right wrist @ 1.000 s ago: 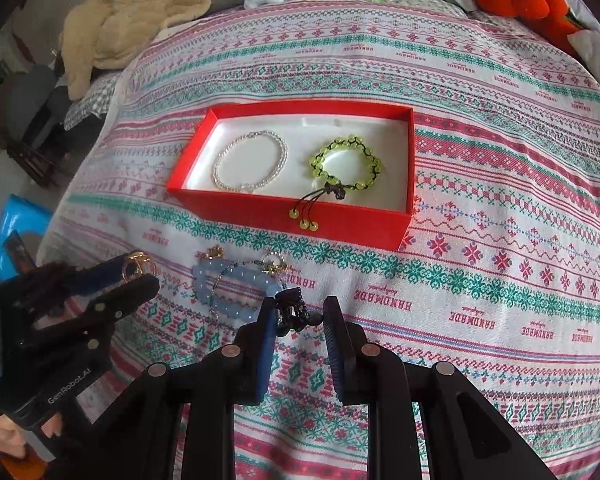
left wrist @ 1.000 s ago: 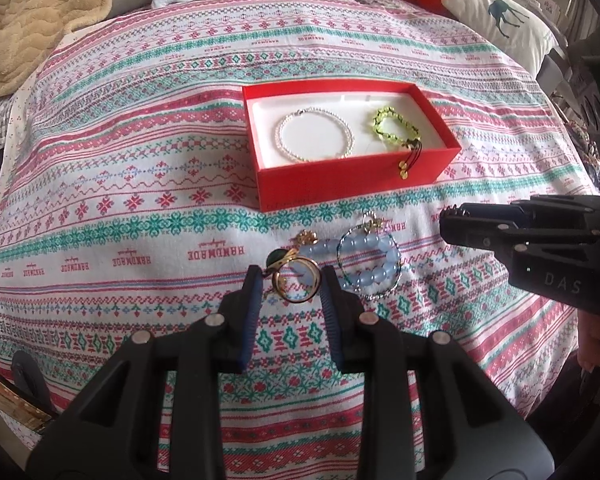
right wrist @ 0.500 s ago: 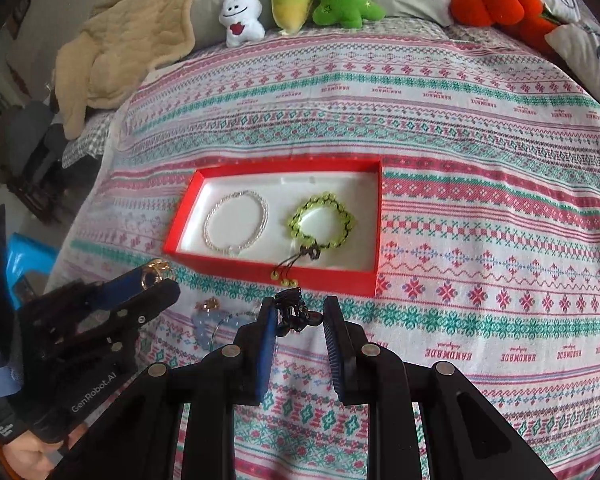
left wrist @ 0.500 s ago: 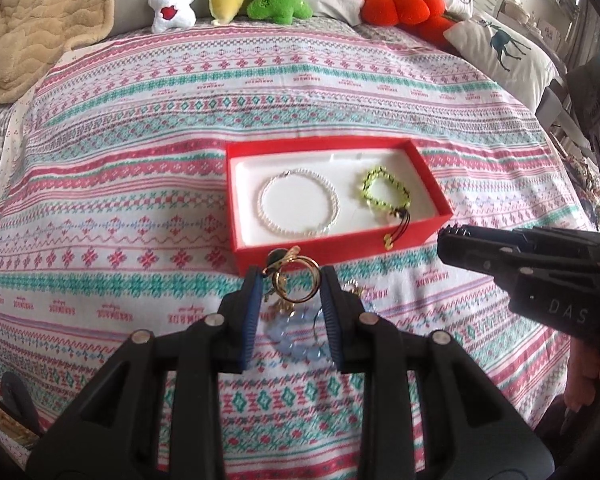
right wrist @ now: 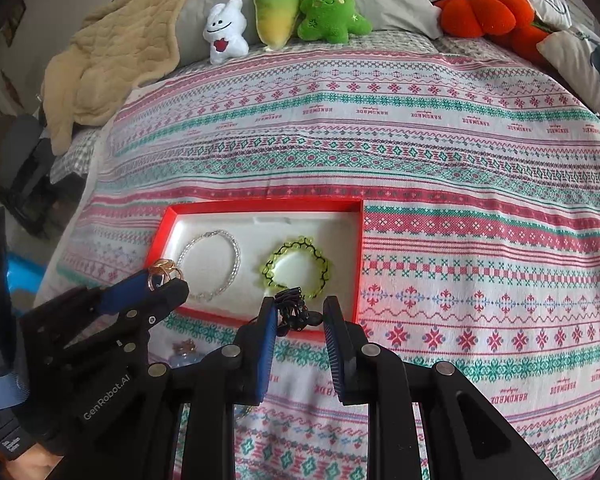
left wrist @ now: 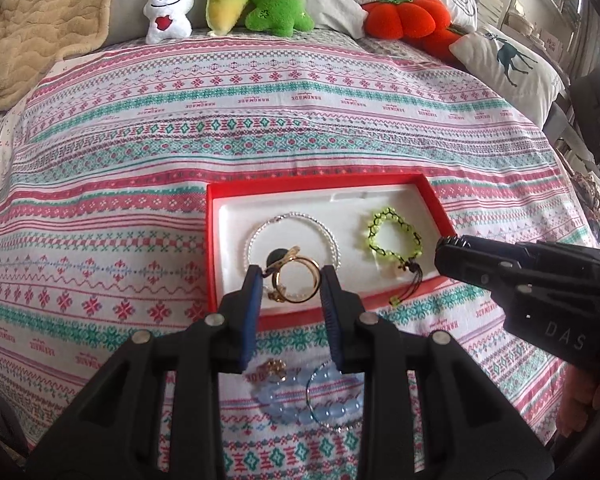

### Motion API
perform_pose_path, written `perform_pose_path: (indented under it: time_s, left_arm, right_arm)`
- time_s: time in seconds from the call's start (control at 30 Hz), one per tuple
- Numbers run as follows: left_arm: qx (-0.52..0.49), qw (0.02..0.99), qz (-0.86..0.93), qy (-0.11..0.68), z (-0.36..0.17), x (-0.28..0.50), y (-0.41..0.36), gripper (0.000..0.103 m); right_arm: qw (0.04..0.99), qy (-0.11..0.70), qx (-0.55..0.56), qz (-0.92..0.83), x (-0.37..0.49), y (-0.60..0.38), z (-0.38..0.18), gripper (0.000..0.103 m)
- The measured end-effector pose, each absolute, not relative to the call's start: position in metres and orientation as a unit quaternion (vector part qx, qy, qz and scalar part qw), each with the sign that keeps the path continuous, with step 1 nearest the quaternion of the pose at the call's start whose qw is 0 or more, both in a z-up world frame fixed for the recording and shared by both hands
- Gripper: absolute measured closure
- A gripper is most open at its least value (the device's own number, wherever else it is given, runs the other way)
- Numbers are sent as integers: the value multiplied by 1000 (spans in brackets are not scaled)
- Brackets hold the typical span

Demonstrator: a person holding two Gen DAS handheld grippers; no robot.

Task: Organize jewelry
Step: 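Carry the ring and hair tie into the red box and release both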

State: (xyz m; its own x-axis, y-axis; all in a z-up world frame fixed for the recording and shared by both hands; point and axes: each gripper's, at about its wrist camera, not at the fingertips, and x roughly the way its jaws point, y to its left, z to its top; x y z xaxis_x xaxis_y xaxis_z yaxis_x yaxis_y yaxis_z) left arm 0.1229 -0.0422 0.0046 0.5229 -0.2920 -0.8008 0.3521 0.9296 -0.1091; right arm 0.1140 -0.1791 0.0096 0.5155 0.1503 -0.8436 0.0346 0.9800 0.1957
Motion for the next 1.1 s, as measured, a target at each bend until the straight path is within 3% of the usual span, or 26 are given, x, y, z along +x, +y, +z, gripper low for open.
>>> perform_pose_path:
  time_s: [0.5,1.1]
  left_arm:
    - [58,879,-175,440,0,132,-51,71]
    - [63,874,-168,452,18,114,-39,39]
  right_arm:
    - [864,494,93,33,124,-184,0,79]
    - [862,489,122,42,116,-194,16,76]
